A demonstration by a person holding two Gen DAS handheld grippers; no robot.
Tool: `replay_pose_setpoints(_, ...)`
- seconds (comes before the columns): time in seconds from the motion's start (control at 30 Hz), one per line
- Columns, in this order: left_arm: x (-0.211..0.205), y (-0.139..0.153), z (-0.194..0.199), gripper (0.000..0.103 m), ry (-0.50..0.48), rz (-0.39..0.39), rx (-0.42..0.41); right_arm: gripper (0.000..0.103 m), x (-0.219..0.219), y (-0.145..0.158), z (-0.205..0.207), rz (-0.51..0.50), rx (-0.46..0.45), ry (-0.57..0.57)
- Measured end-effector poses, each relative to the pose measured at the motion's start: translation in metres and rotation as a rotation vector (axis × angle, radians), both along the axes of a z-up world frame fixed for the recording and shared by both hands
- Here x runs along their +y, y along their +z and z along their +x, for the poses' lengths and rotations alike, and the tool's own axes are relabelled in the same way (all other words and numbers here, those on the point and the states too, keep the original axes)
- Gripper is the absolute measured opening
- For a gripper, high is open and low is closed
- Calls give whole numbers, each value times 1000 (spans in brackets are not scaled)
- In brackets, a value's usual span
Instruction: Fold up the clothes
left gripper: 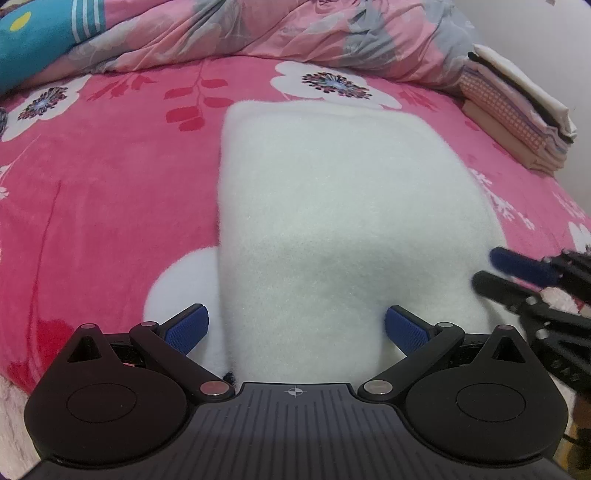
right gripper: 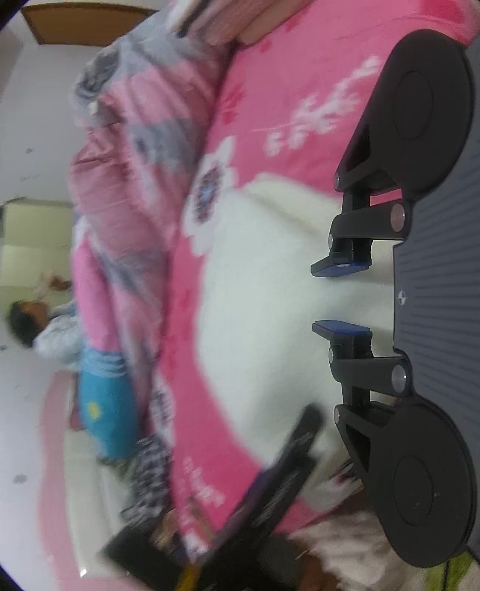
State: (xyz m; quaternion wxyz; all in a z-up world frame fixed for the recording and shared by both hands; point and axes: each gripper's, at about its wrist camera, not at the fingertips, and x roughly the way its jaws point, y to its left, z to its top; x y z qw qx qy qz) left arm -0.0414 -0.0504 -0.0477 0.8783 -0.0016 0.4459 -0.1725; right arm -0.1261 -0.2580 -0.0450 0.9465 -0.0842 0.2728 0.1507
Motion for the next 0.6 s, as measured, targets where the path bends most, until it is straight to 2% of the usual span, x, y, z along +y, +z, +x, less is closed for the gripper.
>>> replay_pose_setpoints(0.27, -1, 7, -3, 102, 29, 31, -1, 28, 3, -4, -3, -12, -14, -15)
replay_pose_setpoints(0.4, 6, 42, -24, 102, 73, 71, -186, 28, 2, -6, -2, -4, -17, -17)
replay_pose_setpoints(0.5, 3, 59, -26, 102, 63, 74, -293, 28, 0, -7, -2, 11, -20, -21)
replay_pose_setpoints(0.53, 2, 63, -26, 101, 60, 75, -327, 28, -1, -7, -2, 18, -19, -23)
replay_pose_setpoints(0.6, -5, 63, -22, 98, 41, 67, -336, 28, -1, -7, -2, 23, -20, -25)
